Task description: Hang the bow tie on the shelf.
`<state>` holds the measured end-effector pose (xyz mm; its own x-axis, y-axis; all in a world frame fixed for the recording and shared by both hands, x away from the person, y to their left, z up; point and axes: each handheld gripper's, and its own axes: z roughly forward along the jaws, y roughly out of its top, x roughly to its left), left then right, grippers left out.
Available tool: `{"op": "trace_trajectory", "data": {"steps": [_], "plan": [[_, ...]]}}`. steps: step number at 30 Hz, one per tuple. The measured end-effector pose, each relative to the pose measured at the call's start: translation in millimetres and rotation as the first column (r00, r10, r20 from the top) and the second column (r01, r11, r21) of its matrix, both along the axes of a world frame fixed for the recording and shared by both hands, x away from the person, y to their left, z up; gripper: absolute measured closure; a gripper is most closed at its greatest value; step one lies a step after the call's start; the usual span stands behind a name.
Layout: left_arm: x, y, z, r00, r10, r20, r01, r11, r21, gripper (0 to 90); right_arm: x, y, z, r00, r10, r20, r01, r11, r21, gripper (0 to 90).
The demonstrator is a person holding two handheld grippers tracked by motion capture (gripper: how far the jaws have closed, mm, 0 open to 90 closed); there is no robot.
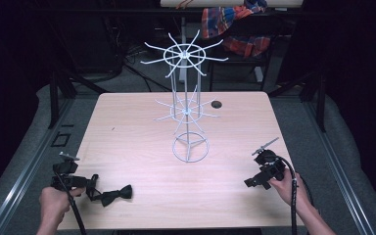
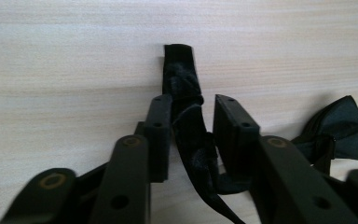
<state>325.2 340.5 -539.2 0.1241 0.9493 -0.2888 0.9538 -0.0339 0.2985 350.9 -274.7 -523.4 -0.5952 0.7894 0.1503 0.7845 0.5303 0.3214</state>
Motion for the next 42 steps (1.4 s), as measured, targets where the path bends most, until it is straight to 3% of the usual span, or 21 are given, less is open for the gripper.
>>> {"op": "trace_trajectory", "data": {"steps": [1,9,11,17,20,21,24,25,27,32,33,34,37,42], "plan": [[-0.9,-1.7,1.4,1.0,-0.007,0.006,0.007,1.0,0.004,74.7,0.3,-0.4,1.3,1.0,0.008,0.0,-0.008,0.9999,-0.011,10.5],[-6.3,-4.1,13.2,0.9973,-0.021,0.07,0.019,0.9994,0.028,75.4,-1.5,-0.1,1.8,0.9999,-0.012,0.004,0.012,0.9999,0.004,10.5],[-9.8,-4.5,19.8,0.9938,-0.018,0.11,0.015,0.9995,0.028,75.5,-1.0,-1.1,1.5,0.9999,-0.012,0.001,0.012,0.9999,0.009,10.5],[-15.8,-7.4,31.3,0.9893,-0.038,0.141,0.035,0.9991,0.023,75.7,-0.2,-1.6,1.7,1.0,-0.007,-0.003,0.007,1.0,0.0,10.5],[-19.7,-14.6,40.9,0.9818,-0.055,0.182,0.05,0.9983,0.029,75.8,0.6,-1.6,1.6,1.0,-0.002,-0.009,0.002,1.0,-0.007,10.5],[-20.0,-16.2,43.1,0.9793,-0.053,0.195,0.049,0.9985,0.024,75.9,-1.4,-0.4,0.6,0.9996,-0.028,0.008,0.028,0.9996,0.008,10.5],[-20.9,-19.5,50.1,0.9735,-0.061,0.22,0.057,0.998,0.026,75.9,-2.5,-2.3,3.5,0.9998,-0.018,0.009,0.018,0.9998,0.008,10.5],[-21.0,-20.3,52.3,0.9719,-0.066,0.226,0.061,0.9977,0.028,76.0,-2.3,-3.4,4.3,0.9999,-0.011,0.012,0.011,0.9999,-0.013,10.5],[-21.6,-21.7,56.2,0.9683,-0.069,0.24,0.063,0.9976,0.03,76.0,-2.0,-3.8,2.6,0.9997,-0.022,0.007,0.022,0.9997,0.012,10.5],[-25.0,-22.7,65.6,0.9596,-0.07,0.273,0.065,0.9976,0.026,76.1,-1.3,-3.6,3.3,0.9999,-0.013,0.005,0.013,0.9999,-0.003,10.5],[-26.4,-23.9,69.2,0.9547,-0.076,0.288,0.073,0.9971,0.024,76.1,-2.1,-2.4,4.7,0.9998,-0.015,0.009,0.015,0.9999,-0.001,10.5],[-26.4,-23.9,69.2,0.9547,-0.076,0.288,0.073,0.9971,0.024,76.1,-2.1,-2.4,4.7,0.9998,-0.015,0.009,0.015,0.9999,-0.001,10.5],[-26.7,-30.0,75.7,0.946,-0.095,0.31,0.09,0.9954,0.03,76.1,-1.1,-3.1,3.4,0.9999,-0.014,0.004,0.014,0.9999,0.0,10.5],[-26.4,-36.0,79.8,0.9401,-0.12,0.319,0.112,0.9928,0.043,76.1,0.4,-3.6,1.8,0.9999,-0.01,0.003,0.01,0.9999,-0.006,10.5]]}}
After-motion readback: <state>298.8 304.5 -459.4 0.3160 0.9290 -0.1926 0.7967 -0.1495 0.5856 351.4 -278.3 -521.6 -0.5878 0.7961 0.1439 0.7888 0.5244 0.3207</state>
